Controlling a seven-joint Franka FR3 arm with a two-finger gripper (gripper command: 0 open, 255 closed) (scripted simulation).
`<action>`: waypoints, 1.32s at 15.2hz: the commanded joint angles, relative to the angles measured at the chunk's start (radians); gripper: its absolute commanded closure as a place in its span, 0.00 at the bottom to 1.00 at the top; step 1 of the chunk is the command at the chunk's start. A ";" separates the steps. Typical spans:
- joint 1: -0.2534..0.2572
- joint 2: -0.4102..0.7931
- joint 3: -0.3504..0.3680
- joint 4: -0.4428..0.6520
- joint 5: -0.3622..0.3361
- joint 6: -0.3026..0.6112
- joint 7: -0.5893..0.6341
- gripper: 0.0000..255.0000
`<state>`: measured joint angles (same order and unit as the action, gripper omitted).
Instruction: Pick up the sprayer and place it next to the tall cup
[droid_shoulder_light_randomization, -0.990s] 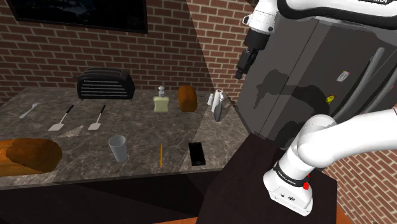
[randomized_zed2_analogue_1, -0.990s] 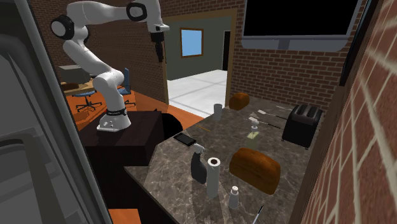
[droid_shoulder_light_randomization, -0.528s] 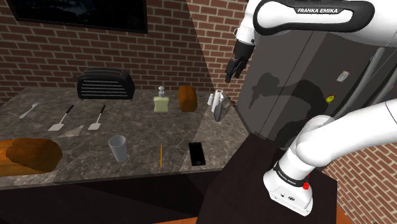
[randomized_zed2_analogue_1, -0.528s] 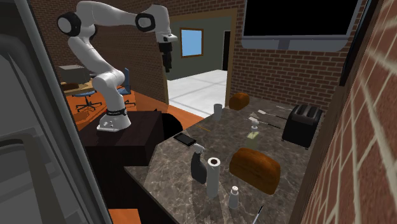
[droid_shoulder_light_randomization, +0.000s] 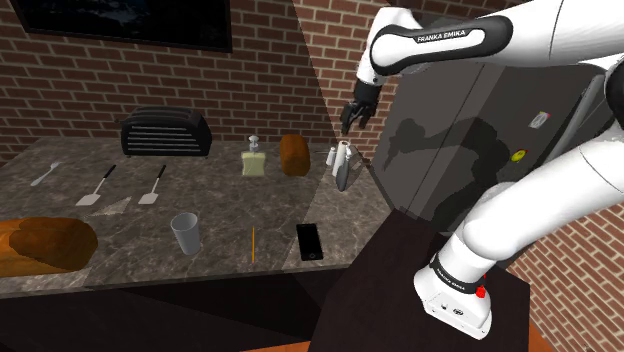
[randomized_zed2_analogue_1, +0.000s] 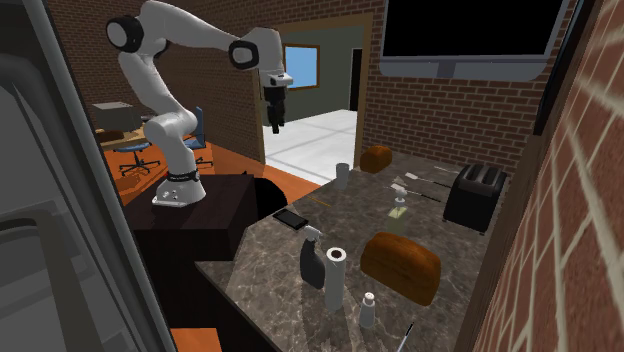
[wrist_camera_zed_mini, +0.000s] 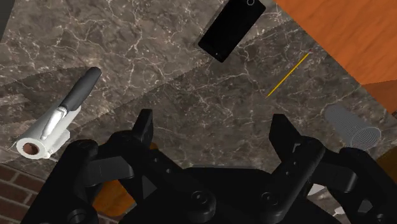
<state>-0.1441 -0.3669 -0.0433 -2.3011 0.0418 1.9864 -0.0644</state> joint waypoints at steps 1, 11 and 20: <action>-0.015 0.062 -0.013 0.013 -0.006 0.049 0.008 0.00; -0.084 0.366 -0.080 0.133 -0.008 0.225 0.039 0.00; -0.151 0.648 -0.134 0.309 0.033 0.320 0.053 0.00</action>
<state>-0.2861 0.2599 -0.1701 -2.0052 0.0710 2.3001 -0.0127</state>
